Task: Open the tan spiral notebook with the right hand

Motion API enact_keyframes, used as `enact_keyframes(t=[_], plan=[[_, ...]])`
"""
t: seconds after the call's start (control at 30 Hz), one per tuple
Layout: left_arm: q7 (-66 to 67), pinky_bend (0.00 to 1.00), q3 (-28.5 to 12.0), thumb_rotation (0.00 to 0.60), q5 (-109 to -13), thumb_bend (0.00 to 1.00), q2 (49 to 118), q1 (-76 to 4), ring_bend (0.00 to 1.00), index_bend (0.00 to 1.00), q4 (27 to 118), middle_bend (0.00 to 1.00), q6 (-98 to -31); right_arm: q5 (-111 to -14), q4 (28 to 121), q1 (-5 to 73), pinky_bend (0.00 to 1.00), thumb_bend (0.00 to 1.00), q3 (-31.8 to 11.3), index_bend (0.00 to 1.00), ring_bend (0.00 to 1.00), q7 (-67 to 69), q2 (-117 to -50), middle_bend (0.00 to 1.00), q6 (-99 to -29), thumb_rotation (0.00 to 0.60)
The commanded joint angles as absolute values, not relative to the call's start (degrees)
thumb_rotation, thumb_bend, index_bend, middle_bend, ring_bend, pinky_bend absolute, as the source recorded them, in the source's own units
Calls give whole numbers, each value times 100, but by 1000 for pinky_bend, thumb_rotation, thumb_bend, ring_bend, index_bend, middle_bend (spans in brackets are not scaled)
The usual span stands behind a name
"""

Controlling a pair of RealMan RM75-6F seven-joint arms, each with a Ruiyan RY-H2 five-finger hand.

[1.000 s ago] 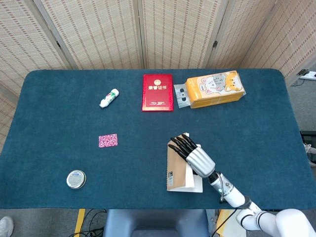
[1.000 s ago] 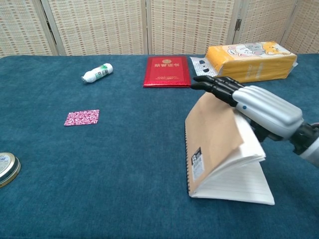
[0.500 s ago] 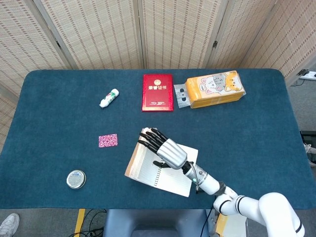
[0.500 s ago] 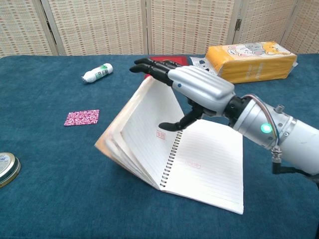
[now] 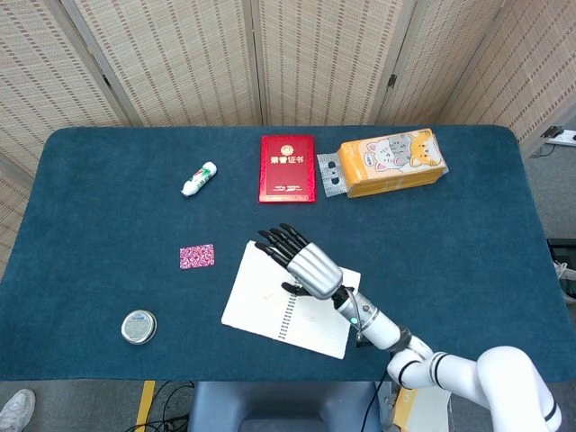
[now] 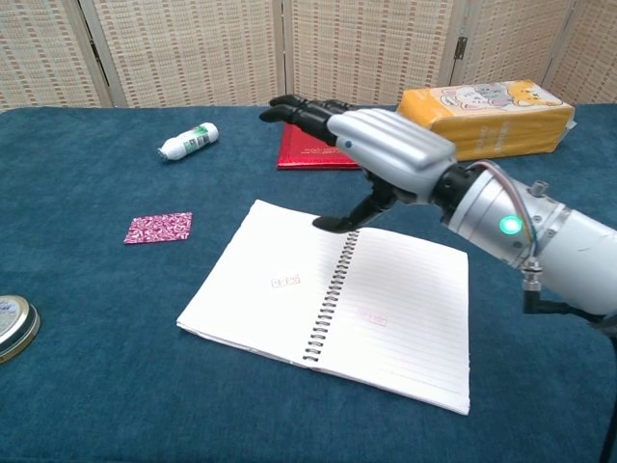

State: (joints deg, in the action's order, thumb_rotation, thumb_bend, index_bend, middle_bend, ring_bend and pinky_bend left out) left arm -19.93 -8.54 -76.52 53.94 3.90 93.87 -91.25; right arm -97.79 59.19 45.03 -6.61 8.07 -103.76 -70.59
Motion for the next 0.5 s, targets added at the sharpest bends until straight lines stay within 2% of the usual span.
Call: enact_keyframes(t=[0.03, 0.33, 0.5], plan=[[-1857, 175, -802, 600, -7760, 244, 5411, 323, 34, 189, 9401, 107, -9039, -9510, 6650, 3980, 0, 266, -485, 0, 0, 221, -9675, 0, -7268, 600], [-1089, 175, -665, 600, -7939, 244, 5577, 67, 34, 189, 9504, 107, -8720, -8605, 8560, 2682, 0, 266, -118, 0, 0, -1028, -7813, 0, -7719, 600], [-752, 175, -558, 600, -8082, 244, 5671, -40, 34, 189, 9574, 107, -8582, -8024, 9056, 2067, 0, 266, 117, 0, 0, -1628, -7177, 0, -7879, 600]])
